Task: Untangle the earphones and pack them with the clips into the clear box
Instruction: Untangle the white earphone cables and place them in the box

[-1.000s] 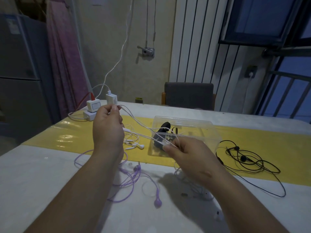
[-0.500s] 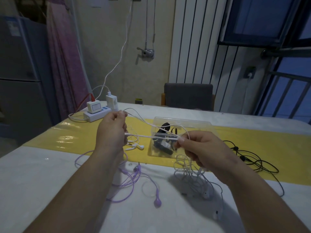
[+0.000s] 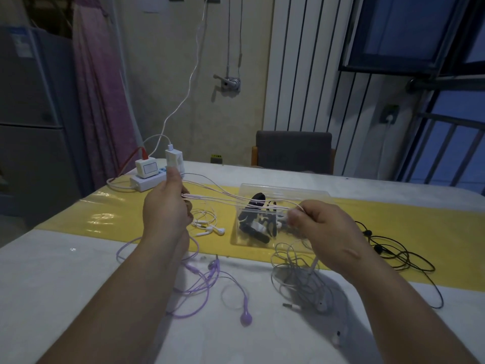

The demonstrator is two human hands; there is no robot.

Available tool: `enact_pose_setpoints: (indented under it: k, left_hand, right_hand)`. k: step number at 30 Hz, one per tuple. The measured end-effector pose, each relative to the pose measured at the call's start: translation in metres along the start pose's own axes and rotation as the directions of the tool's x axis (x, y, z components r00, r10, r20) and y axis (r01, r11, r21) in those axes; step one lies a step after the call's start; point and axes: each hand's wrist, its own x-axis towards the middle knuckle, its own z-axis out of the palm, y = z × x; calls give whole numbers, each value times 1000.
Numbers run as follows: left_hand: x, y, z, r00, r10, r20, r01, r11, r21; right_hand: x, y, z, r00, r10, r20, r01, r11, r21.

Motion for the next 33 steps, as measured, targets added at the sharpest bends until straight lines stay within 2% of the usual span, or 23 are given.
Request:
enact_pose_setpoints:
  k: [2,5,9,12,16,22,24,26,29,31,33]
  left_hand:
    - [0,2,1,993,-119,27,121,985,-122]
    - [5,2,3,959,-238,155,274,917,-289]
    - [11,-2,0,919,-260,296,369,829,-421]
    - [10,-3,-3,901,-208,382,368,831,-417]
    - [5,-1,-2,884,-184,429,382,813,-439]
    - [2,2,-3,841,-261,474,488,744,-457]
    - [4,3,-4,848,-291,443,486,760,-431]
    - [7,4,-4,857,-342,385,488,777,-397]
    - [10,1,-4,859,-408,309,501,793,-347]
    - [9,-1,-4,846,-438,303,517,811,-273]
    - [8,-2,-3,823,-448,349,539,811,-227]
  right_hand:
    - [-1,-1,1,1000,4,19,-5,998,65]
    - [-1,-3,3,1000,-7,25,5,997,81]
    - [-4,-7,6,1000,-25,-11,27,992,127]
    - [-8,-12,16,998,-53,17,51,995,81]
    - [-12,-14,33,982,-70,173,80,996,-47]
    - [-13,-11,34,970,-70,231,120,971,-206]
    - [-11,-9,32,976,-70,205,116,968,-222]
    - [-9,-8,29,986,-69,149,89,987,-135]
    - [-5,-5,25,1000,4,15,-6,992,124]
    - [-4,-5,23,995,101,-16,-89,933,348]
    - [-3,-7,22,978,207,19,-185,824,535]
